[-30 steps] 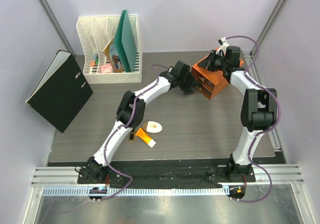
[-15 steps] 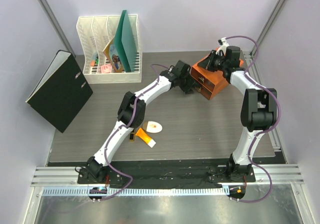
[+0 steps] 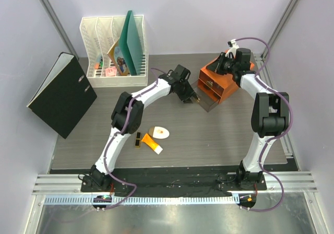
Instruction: Organize the makeup
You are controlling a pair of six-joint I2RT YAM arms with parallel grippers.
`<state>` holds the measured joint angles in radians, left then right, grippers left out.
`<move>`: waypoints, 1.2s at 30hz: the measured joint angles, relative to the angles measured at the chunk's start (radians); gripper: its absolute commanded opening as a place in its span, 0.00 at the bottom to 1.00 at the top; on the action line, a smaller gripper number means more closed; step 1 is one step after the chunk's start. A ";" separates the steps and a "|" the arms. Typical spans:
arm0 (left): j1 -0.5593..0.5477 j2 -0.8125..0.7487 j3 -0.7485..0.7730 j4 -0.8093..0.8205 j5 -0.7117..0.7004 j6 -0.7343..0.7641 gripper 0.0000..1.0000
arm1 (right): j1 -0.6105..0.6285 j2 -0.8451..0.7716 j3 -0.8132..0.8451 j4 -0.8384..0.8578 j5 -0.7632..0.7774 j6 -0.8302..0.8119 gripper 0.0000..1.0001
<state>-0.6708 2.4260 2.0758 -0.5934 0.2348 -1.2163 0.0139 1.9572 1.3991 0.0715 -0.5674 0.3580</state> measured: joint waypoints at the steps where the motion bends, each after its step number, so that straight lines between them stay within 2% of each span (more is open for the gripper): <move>1: 0.005 -0.026 -0.047 0.008 0.003 0.006 0.34 | 0.000 0.000 0.000 0.000 0.000 0.000 0.01; 7: 0.034 -0.151 -0.229 -0.021 0.002 0.047 0.35 | -0.001 0.000 0.000 -0.001 -0.004 0.000 0.01; 11: 0.043 -0.170 -0.256 -0.029 0.000 0.076 0.43 | -0.003 0.000 0.000 -0.002 -0.008 0.000 0.01; 17: 0.028 -0.142 -0.145 -0.155 -0.055 0.183 0.57 | -0.003 0.000 0.001 -0.003 -0.011 0.000 0.01; 21: -0.002 -0.140 -0.058 -0.252 -0.116 0.285 0.64 | -0.003 0.003 0.006 -0.008 -0.012 0.000 0.01; 24: -0.018 -0.162 -0.055 -0.282 -0.156 0.346 0.65 | -0.004 0.005 0.010 -0.013 -0.014 0.000 0.01; 36: -0.027 -0.479 -0.355 -0.403 -0.327 0.596 0.74 | -0.005 0.007 0.015 -0.023 -0.016 0.000 0.01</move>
<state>-0.6979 1.9469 1.7210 -0.9966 -0.0925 -0.6205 0.0093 1.9640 1.4143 0.0490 -0.5835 0.3580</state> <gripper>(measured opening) 0.715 0.014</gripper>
